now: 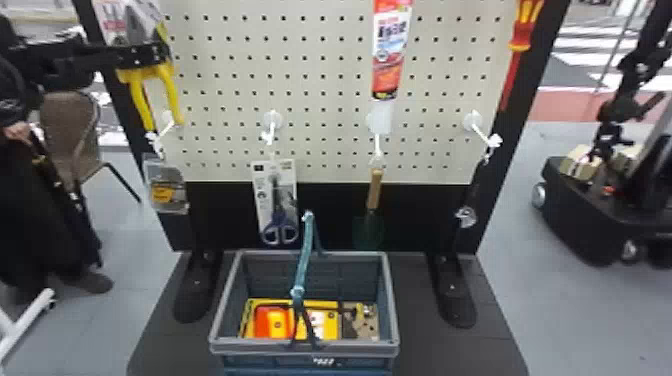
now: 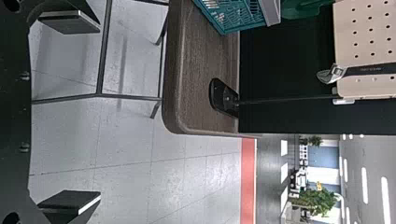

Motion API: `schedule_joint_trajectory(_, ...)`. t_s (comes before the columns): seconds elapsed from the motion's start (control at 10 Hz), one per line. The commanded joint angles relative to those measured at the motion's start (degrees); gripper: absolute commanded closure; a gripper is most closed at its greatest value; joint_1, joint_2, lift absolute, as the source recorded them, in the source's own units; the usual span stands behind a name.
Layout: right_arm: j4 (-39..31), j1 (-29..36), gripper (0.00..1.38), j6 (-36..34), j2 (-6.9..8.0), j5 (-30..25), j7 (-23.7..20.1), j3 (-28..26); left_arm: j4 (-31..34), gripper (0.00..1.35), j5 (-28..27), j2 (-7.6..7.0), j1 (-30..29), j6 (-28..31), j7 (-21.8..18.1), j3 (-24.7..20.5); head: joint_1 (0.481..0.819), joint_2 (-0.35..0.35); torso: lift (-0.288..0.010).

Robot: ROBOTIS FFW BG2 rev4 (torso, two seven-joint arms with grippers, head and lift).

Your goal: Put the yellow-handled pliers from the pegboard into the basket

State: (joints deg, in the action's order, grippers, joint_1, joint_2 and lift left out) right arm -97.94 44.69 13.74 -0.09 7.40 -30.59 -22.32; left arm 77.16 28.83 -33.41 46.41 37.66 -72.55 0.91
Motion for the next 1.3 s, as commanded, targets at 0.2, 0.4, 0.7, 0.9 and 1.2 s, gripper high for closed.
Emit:
schedule_joint_trajectory(0.2, 0.0, 0.3, 0.05, 0.0, 0.14, 0.2, 0.0, 0.0, 10.1, 1.20, 4.9, -0.69, -6.0, 2.0, 1.6, -3.2, 0.549, 0.000, -0.100)
schedule_joint_trajectory(0.4, -0.2, 0.3, 0.05, 0.0, 0.14, 0.2, 0.0, 0.0, 14.7, 1.20, 6.3, -0.34, -9.2, 2.2, 2.1, -5.0, 0.549, 0.000, -0.100)
schedule_joint_trajectory(0.7, 0.0, 0.7, 0.05, 0.0, 0.14, 0.2, 0.0, 0.0, 17.6, 1.20, 6.3, 4.14, -22.2, 0.0, 3.1, -9.4, 0.549, 0.000, -0.100)
schedule_joint_trajectory(0.9, -0.2, 0.9, 0.05, 0.0, 0.14, 0.3, 0.0, 0.0, 17.6, 1.20, 5.8, 7.83, -29.1, -2.6, 3.6, -9.6, 0.549, 0.000, -0.100)
schedule_joint_trajectory(1.2, 0.0, 1.2, 0.06, 0.0, 0.14, 0.4, 0.0, 0.0, 15.9, 1.20, 3.6, 12.84, -34.5, -8.1, 3.8, -9.6, 0.549, 0.000, -0.100)
